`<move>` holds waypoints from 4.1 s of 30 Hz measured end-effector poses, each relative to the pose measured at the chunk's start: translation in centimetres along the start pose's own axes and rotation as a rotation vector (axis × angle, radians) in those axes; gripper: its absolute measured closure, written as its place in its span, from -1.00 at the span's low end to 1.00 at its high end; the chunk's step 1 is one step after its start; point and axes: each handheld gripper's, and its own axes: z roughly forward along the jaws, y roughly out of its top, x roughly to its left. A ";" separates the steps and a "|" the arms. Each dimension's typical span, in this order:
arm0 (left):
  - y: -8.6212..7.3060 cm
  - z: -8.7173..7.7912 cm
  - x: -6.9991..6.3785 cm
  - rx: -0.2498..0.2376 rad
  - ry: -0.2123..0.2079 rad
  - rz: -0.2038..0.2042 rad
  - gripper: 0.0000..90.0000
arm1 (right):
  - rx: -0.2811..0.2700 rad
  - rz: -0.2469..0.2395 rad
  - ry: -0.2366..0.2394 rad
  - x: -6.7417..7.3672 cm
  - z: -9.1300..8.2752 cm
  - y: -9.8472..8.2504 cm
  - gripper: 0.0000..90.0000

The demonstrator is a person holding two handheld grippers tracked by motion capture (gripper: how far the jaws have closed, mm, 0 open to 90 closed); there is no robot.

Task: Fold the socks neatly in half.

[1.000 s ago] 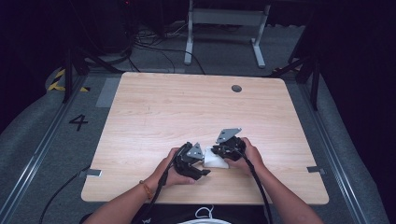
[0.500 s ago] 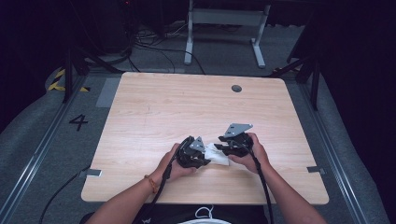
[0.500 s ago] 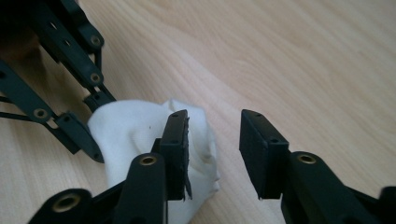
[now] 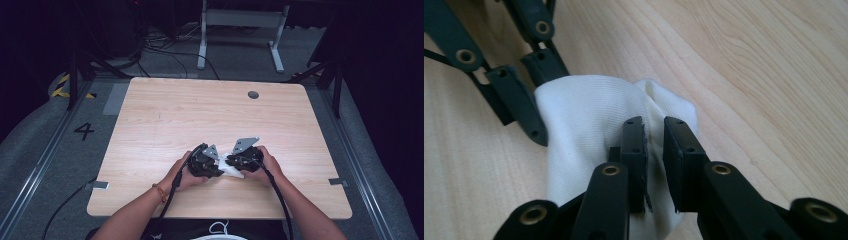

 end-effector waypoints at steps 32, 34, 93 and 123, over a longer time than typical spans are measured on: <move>0.0 -0.1 -0.3 0.019 0.024 0.056 0.81 | -0.031 -0.075 0.023 1.3 -1.2 0.2 0.68; 0.0 -0.1 -0.3 0.021 0.025 0.060 0.81 | -0.004 -0.073 -0.036 0.9 -0.7 -0.1 0.69; -6.4 -8.1 -0.4 0.045 0.412 0.027 -0.42 | -0.042 0.104 -0.225 -1.9 -10.9 -11.2 -0.18; -19.3 -15.0 -0.8 -0.094 0.436 -0.280 -0.49 | -0.102 0.448 -0.259 -3.4 -14.8 -21.9 -0.47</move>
